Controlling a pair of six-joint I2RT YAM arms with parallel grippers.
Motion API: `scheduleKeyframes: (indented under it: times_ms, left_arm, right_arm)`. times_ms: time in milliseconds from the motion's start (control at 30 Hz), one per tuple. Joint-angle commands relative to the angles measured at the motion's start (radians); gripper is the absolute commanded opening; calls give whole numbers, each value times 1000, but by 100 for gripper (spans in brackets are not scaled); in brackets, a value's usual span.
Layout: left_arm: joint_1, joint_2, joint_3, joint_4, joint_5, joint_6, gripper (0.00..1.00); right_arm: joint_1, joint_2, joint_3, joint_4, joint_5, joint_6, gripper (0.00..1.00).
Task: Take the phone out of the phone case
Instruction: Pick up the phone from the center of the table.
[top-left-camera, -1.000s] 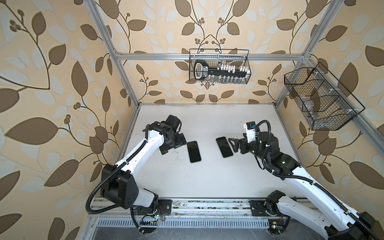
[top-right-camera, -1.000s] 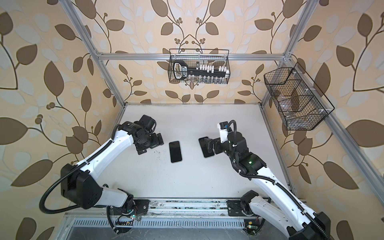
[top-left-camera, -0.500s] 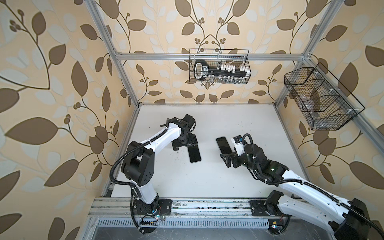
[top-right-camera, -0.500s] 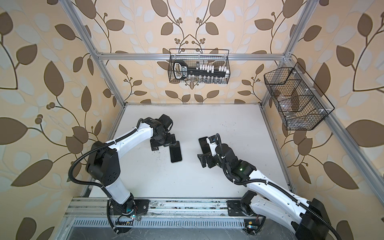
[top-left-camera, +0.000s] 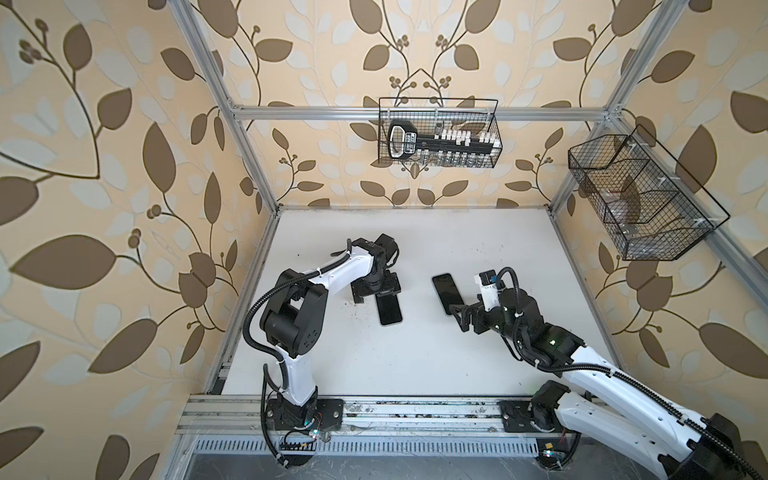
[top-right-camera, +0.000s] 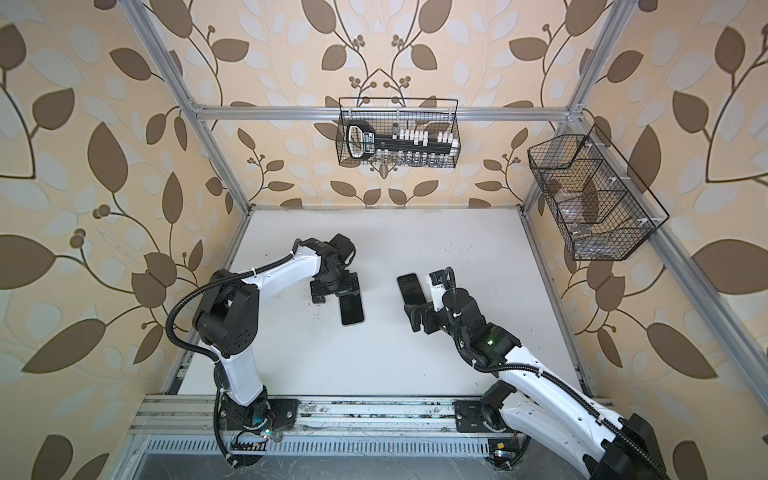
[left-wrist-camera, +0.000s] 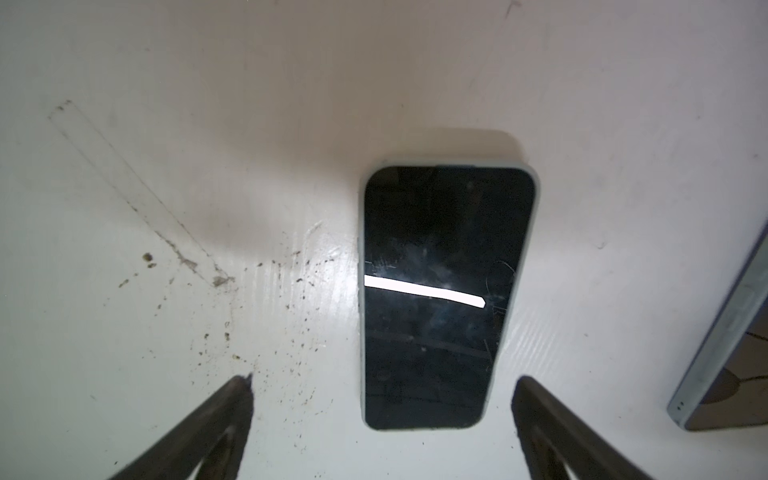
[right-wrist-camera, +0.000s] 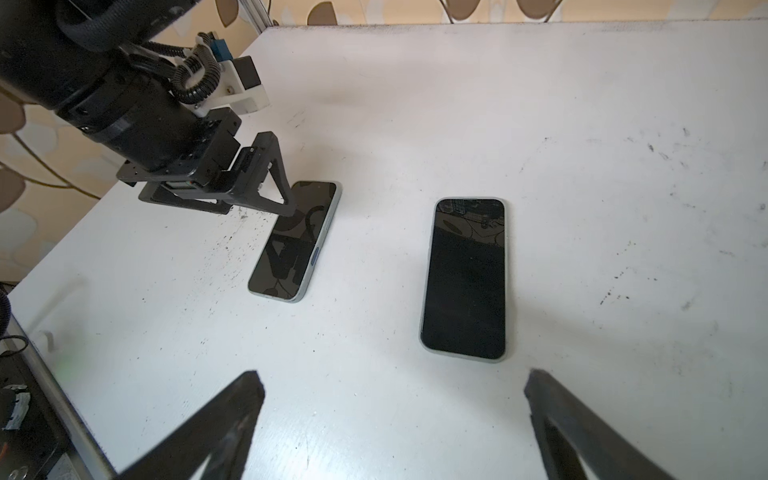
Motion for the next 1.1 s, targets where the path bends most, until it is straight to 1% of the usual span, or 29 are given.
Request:
scheduleKeyframes:
  times_ms: [0,233,433,567,700,900,1067]
  left_arm:
    - [-21,13,24,21,-35,0,99]
    - [-34,38,16,80,-62,-5,99]
    - [-38,75,46,45,-120,-4,99]
    - [-38,84,43,61,-141,-3,99]
    - [-37,90,48,81,-132,-5,99]
    - [-38,101,51,113,-87,-12,99]
    - [-38,141,69,97,-85,-11,99]
  right_arm:
    - [-9,-10,-17,16,-22,9,100]
    - [-16,-7,-22,19,-37,3,100]
    - [-32,-6,-23,19,-49,-5,100]
    - [-42,-1,-26,25,-57,-8,100]
    - [-54,3,-27,27,-66,-14,100]
    - [-70,2,-39,33,-80,-16,100]
    - [-81,0,-41,33,-88,-19,100]
